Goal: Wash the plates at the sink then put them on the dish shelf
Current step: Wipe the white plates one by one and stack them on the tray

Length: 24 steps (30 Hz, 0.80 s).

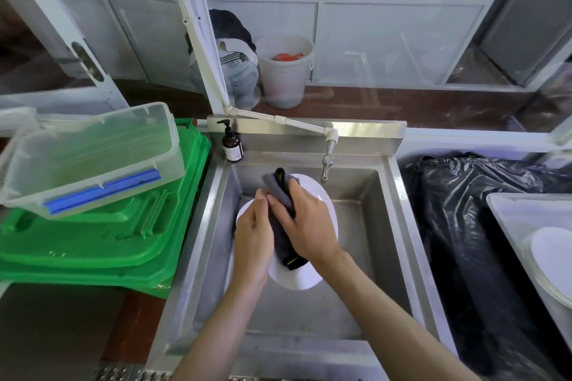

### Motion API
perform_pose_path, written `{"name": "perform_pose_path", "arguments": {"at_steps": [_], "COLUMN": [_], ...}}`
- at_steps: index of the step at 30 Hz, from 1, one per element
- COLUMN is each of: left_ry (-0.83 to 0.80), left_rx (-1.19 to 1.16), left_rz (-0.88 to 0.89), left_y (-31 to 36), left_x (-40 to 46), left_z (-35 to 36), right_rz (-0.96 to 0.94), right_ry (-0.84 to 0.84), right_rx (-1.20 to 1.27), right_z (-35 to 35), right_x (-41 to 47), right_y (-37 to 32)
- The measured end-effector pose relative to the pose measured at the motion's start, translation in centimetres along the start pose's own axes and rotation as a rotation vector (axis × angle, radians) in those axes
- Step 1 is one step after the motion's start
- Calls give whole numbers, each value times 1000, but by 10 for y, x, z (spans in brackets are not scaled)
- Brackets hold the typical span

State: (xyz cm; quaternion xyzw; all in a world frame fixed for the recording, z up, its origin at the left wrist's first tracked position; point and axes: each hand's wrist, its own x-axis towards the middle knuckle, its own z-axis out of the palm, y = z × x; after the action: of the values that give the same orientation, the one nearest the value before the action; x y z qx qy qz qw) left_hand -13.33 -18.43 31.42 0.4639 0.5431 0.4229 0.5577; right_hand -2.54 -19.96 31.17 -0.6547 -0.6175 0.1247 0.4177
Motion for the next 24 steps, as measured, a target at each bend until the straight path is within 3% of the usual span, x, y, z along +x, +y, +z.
{"name": "perform_pose_path", "arguments": {"at_steps": [2, 6, 8, 11, 15, 19, 24], "left_ry": [-3, 44, 63, 111, 95, 44, 52], "left_rx": [26, 10, -32, -123, -211, -299, -130], "left_rz": [12, -8, -45, -142, -307, -351, -236], "left_y": [2, 11, 12, 12, 2, -5, -2], "left_x": [1, 1, 3, 5, 6, -2, -12], "left_z": [-2, -6, -8, -8, 3, 17, 15], "right_rz": [28, 306, 357, 299, 109, 120, 318], "right_ry": [9, 33, -8, -141, -323, -236, -38], "right_rx": [-16, -94, -201, -248, -78, -6, -59], "right_z": [-4, -11, -9, -3, -3, -11, -19], "right_x": [5, 2, -14, -42, -49, -15, 10], "right_y": [9, 43, 52, 43, 5, -9, 26]}}
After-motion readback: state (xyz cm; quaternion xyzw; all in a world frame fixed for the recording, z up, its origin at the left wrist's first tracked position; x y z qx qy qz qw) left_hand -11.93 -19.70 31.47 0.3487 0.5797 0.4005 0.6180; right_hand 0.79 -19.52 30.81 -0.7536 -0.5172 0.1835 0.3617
